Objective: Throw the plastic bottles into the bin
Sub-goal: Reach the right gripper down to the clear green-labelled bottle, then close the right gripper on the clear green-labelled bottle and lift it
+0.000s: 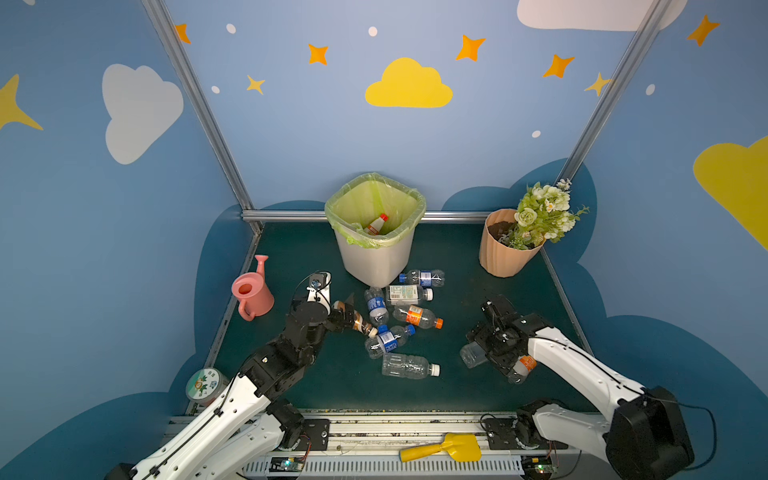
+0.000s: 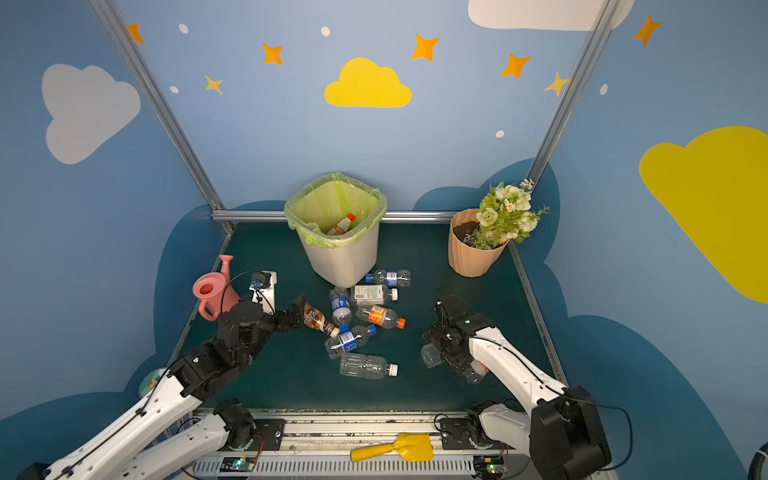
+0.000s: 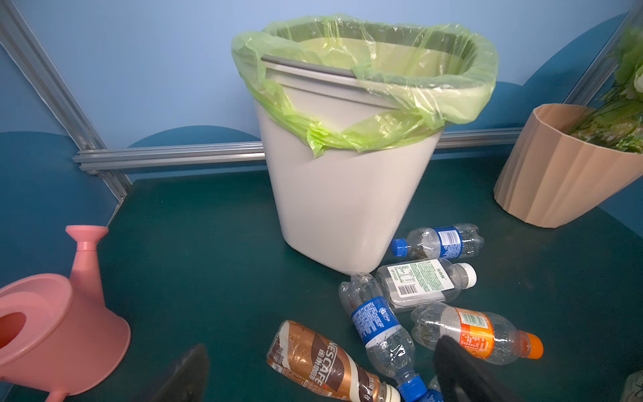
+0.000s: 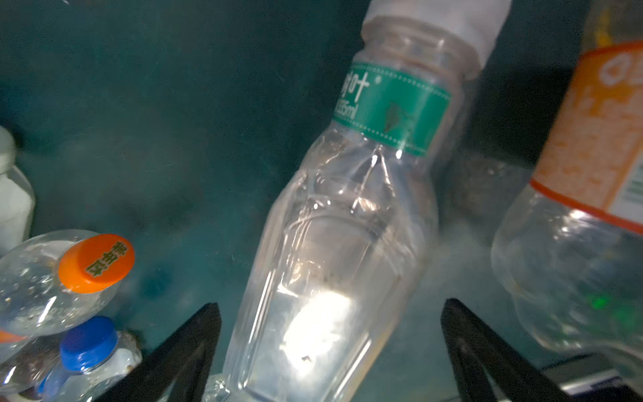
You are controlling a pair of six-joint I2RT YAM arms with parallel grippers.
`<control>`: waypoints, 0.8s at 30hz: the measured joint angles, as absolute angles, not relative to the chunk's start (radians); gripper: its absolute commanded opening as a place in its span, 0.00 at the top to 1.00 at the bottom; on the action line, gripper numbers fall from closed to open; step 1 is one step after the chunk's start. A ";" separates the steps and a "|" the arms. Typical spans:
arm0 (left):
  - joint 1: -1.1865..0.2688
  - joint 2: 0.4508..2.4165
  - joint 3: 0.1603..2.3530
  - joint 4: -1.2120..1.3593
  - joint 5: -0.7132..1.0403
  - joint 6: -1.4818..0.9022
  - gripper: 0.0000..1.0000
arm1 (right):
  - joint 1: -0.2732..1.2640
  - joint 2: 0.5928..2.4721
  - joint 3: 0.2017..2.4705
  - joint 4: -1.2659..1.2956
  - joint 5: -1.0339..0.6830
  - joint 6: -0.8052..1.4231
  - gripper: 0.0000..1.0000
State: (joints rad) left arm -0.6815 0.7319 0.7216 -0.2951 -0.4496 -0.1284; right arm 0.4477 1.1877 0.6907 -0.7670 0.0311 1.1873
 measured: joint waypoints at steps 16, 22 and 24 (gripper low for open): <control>-0.708 0.728 0.725 -0.305 -0.488 -0.105 0.00 | 0.448 1.343 0.717 -0.670 -0.002 1.127 0.38; -0.708 0.727 0.725 -0.321 -0.505 -0.108 0.00 | 0.448 1.343 0.729 -0.666 -0.001 1.093 0.45; -0.708 0.722 0.725 -0.326 -0.510 -0.109 0.00 | 0.448 1.342 0.741 -0.666 0.002 1.081 0.49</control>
